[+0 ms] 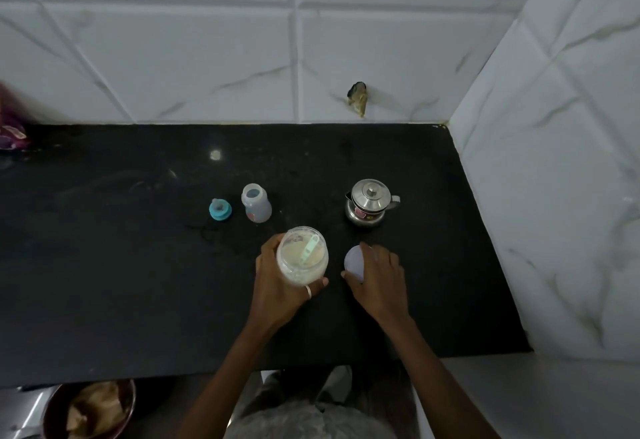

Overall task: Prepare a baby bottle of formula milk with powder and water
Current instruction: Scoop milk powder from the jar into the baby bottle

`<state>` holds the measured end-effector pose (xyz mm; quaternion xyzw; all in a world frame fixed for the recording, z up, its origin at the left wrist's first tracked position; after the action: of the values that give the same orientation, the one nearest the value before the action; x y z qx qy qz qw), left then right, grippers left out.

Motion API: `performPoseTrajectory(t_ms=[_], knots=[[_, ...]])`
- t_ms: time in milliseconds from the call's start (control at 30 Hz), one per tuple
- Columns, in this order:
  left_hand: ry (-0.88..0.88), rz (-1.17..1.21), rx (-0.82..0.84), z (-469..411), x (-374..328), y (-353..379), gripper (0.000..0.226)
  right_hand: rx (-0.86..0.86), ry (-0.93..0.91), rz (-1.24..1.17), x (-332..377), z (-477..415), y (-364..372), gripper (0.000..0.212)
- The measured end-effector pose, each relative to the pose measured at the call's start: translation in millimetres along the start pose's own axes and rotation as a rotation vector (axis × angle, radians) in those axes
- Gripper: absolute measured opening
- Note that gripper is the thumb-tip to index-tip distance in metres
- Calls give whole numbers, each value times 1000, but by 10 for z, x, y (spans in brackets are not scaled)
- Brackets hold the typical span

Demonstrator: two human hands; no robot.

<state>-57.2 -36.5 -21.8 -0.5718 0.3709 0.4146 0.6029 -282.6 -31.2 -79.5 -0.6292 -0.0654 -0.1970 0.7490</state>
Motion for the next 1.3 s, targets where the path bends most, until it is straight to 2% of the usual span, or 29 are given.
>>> performPoseTrajectory(t_ms=[300,433,533,667,867,1067,1300], knots=[[36,-13,-21,10,-3,-20,102,25,15,-50,-76,-35,-7,81],[54,-34,12,-12,12,34,102,-104,-13,-272,88,-44,-359,52],[85,-57,16,-32,13,47,102,-240,-172,-461,391,14,-750,26],[107,-77,0,-33,-34,19,103,-282,-377,-552,811,133,-1118,18],[118,-133,23,-64,4,-2,99,-148,-520,-388,1167,163,-1085,22],[191,-166,16,-21,-210,-78,97,-52,-510,-185,1300,153,-966,28],[211,-208,10,-52,-64,-113,101,34,-455,-68,1369,137,-873,31]])
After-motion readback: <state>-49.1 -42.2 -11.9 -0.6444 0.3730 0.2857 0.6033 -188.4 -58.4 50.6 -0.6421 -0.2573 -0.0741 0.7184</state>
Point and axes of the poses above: each hand's wrist, its own z-axis away from the middle knuckle, its own y-axis out of the palm, x = y × z, the point moved 10 cm from there along -z, towards the middle knuckle
